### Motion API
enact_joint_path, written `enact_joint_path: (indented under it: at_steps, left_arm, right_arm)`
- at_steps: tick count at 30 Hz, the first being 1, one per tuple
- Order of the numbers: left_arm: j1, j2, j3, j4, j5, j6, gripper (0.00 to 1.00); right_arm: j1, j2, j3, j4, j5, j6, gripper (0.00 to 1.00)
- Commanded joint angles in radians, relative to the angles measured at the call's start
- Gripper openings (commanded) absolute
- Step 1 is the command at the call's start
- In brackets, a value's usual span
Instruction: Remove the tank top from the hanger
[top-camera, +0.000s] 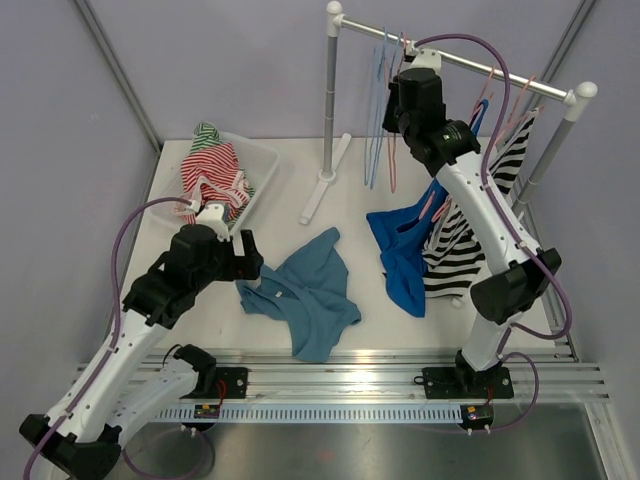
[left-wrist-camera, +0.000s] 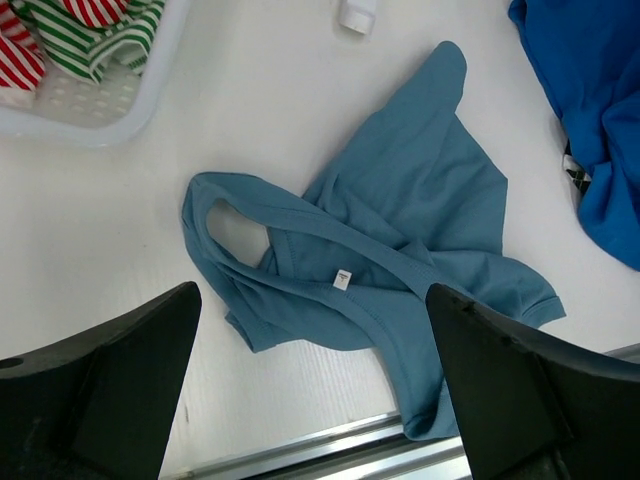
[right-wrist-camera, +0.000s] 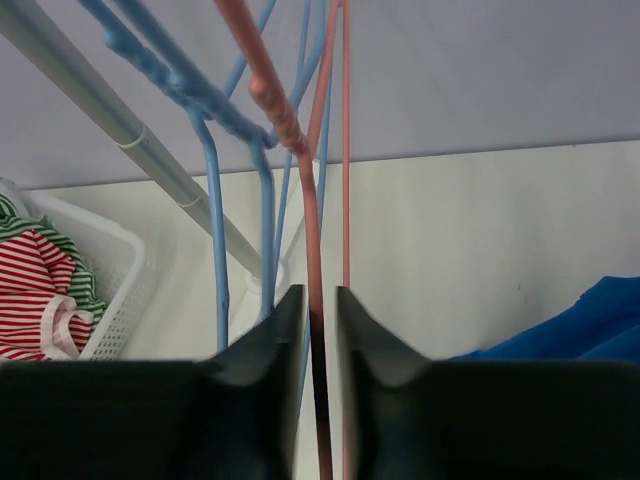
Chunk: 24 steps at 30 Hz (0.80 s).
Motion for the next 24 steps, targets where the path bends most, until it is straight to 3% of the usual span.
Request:
enact_joint_path:
  at_steps: [1,7,12,18,24]
  left_arm:
    - [-0.033,0.037,0.019,0.085,0.040,-0.118,0.99]
    - [-0.177,0.168,-0.035,0.205,0.002,-0.195,0.99]
    - [-0.285,0.293,-0.035,0.254,-0.069,-0.207,0.99]
    - [-0.398,0.486,-0.032,0.291,-0.104,-0.221,0.99]
    - [-0.441,0.655,-0.034,0.331,-0.112,-0.224,0.99]
  right_arm:
    - [0.004,-0.100,-0.024,0.010,-0.022,-0.008,0.35]
    - [0.004,-0.268,-0.170,0.062,-0.023,-0.045,0.63]
    - [0.006,-0.361,-0.184,0.057,-0.080,-0.063,0.99]
    - [0.006,-0.483,-0.236,0.048,-0.157,-0.071,0.99]
    - [0.006,-0.660,-0.432,0.122,-0.290,-0.022,0.99]
